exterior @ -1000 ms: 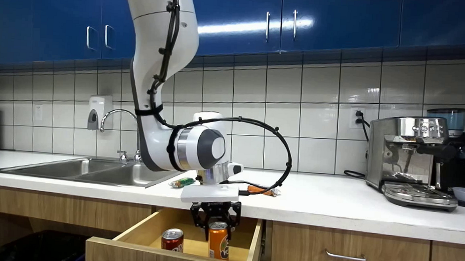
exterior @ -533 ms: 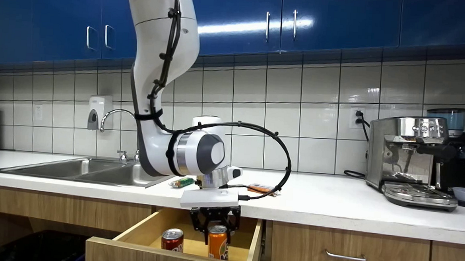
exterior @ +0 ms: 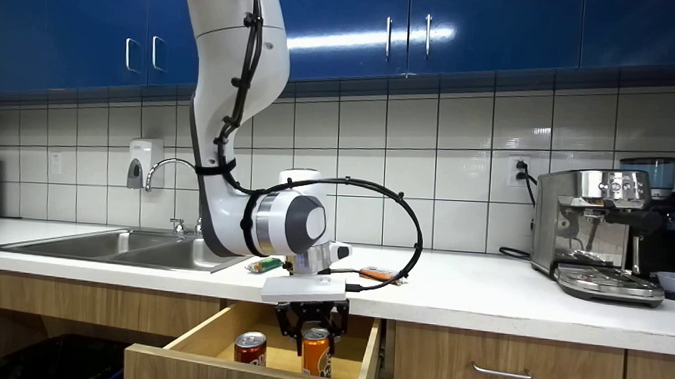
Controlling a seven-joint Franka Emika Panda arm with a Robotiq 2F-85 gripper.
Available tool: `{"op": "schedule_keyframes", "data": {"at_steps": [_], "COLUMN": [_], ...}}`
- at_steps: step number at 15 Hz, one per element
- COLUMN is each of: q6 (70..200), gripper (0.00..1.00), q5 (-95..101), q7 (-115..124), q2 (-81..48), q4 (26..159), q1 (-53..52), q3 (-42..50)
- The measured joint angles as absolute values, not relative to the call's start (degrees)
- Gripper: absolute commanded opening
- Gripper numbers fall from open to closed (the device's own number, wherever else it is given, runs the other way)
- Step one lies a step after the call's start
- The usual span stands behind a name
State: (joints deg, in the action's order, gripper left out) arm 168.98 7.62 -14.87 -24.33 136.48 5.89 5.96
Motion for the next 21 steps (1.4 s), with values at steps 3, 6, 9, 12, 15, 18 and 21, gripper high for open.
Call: {"op": "schedule_keyframes", "data": {"at_steps": [3, 6, 9, 12, 15, 18, 21], "q6": [169.6, 170.8, 171.5, 171.9, 171.9, 171.9, 171.9], "gripper": [0.38, 0.38, 0.89, 1.00, 1.00, 1.00, 1.00], "q5": [7.6, 7.6, 7.6, 7.6, 7.6, 7.7, 7.7], "q7": [-14.9, -14.9, -14.9, -14.9, -14.9, -14.9, -14.9], "q2": [-24.6, -24.8, -24.8, -24.9, -24.9, -24.8, -24.2], "q4": [136.5, 136.7, 136.9, 137.2, 137.4, 137.4, 137.4], "q1": [5.9, 5.9, 5.9, 5.9, 5.9, 5.9, 5.9], "q3": [6.0, 5.9, 5.9, 5.9, 5.8, 5.8, 5.9]}}
